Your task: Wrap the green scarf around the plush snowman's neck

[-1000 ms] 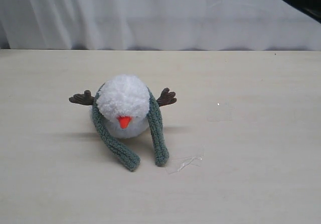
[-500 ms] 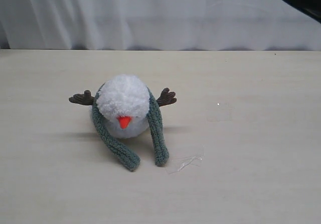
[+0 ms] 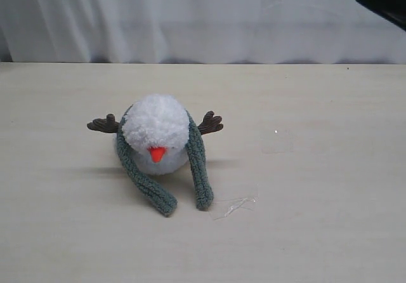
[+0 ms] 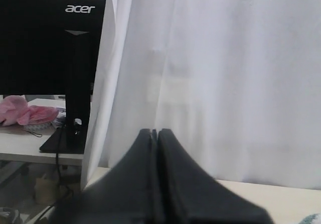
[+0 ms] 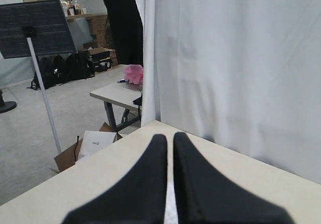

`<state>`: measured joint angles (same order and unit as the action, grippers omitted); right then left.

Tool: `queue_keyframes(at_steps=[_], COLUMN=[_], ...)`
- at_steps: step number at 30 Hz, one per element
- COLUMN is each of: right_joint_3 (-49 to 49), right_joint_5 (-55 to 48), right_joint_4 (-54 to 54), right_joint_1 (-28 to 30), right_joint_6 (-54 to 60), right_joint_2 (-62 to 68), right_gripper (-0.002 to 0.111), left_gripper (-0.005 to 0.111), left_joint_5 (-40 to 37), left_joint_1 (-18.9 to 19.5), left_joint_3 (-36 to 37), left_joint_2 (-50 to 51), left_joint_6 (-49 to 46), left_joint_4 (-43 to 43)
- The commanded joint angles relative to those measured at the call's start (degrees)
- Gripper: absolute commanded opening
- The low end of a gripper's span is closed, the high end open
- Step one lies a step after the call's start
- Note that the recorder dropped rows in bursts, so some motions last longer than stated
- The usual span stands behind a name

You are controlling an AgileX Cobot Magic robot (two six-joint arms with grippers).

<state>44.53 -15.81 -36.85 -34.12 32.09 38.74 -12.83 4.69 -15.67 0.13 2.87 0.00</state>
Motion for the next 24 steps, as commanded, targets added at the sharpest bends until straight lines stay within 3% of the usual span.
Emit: queue_keyframes(at_steps=[1,7,11,15,24], right_joint_3=[-0.2,-0.2,-0.2,-0.2,-0.2], right_joint_5=[-0.4,-0.4,-0.4,-0.4,-0.4], right_joint_4=[0.3,0.3,0.3,0.3,0.3], right_joint_1=[0.0,0.0,0.0,0.0,0.0], right_joint_6=[0.4,0.4,0.4,0.4,0.3], right_joint_2=[-0.3,-0.3,-0.3,-0.3,-0.3], right_gripper=[0.004,0.004,0.004,0.004,0.004], left_gripper=[0.0,0.0,0.0,0.0,0.0], left_joint_5=[5.6,11.3,14.4,11.6,5.3], left_joint_1=[0.7,0.7,0.7,0.6,0.6], left_joint_3=[5.7,13.0,15.7,15.7,15.7], left_joint_2=[-0.1,-0.1,-0.1,-0.1,-0.1], left_joint_6=[0.4,-0.1,-6.4,-11.6,-11.9], left_joint_4=[-0.3,1.0,1.4,1.4,2.4])
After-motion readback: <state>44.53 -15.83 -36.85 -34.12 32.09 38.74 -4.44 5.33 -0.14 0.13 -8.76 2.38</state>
